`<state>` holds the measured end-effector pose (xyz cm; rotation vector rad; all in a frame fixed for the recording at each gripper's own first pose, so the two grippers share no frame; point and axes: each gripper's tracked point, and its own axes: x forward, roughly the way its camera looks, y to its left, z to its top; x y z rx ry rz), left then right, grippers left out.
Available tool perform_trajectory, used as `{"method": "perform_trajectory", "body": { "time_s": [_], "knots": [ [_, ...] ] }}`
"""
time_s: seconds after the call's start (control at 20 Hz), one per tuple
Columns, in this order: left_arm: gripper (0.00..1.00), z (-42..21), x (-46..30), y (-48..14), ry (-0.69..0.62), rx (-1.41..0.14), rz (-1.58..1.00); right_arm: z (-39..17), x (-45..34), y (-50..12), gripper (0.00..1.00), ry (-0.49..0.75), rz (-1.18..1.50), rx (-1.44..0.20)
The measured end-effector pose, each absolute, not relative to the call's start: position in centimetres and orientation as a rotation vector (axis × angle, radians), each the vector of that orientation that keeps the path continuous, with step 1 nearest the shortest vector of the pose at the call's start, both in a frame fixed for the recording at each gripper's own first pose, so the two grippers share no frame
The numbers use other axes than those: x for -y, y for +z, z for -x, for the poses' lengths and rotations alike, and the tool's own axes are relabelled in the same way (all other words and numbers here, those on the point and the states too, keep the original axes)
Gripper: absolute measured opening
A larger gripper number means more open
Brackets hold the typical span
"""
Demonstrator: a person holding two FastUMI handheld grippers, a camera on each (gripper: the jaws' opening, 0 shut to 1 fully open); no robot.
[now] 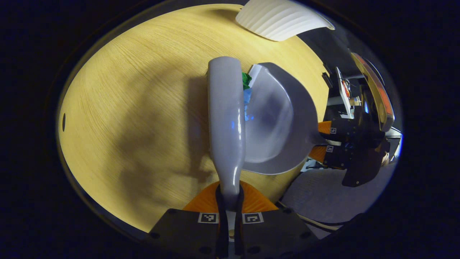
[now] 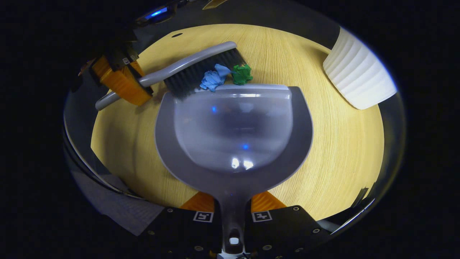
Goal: Pick up the small broom and dustpan from the desktop, sweep the trash into the dustpan with the broom, and then empty the trash into the garbage bin.
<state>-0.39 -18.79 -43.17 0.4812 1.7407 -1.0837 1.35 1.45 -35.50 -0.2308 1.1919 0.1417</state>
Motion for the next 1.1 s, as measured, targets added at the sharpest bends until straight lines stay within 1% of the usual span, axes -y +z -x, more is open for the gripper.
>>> {"method": "perform_trajectory", "body": {
  "time_s": [0.1,0.25,0.35,0.45,0.6,0.85,0.95,1.1],
  "knots": [
    [0.1,1.2,18.6,-42.6,-1.089,-1.76,-0.482,-1.6,-1.4,-35.4,0.24,0.139,0.211,-1.197],
    [0.1,3.2,18.9,-40.9,-1.117,-1.807,-0.417,-1.4,-1.4,-35.5,0.24,0.136,0.201,-1.194],
    [0.1,3.5,18.8,-40.5,-1.121,-1.794,-0.423,-1.4,-1.3,-35.5,0.24,0.138,0.199,-1.195],
    [0.1,2.9,18.5,-40.4,-1.078,-1.748,-0.432,-1.4,-1.3,-35.5,0.24,0.14,0.198,-1.194],
    [0.1,0.4,17.1,-40.0,-0.991,-1.669,-0.435,-1.4,-1.1,-35.6,0.24,0.135,0.201,-1.192],
    [0.1,-2.1,12.1,-39.2,-0.863,-1.602,-0.382,-1.4,-1.1,-35.5,0.24,0.121,0.2,-1.191],
    [0.1,-4.8,10.4,-40.1,-0.782,-1.577,-0.415,-1.6,-1.3,-35.5,0.24,0.124,0.197,-1.195],
    [0.1,-9.2,10.0,-42.5,-0.747,-1.553,-0.528,-1.5,-1.3,-35.3,0.24,0.116,0.203,-1.2]
  ]
}}
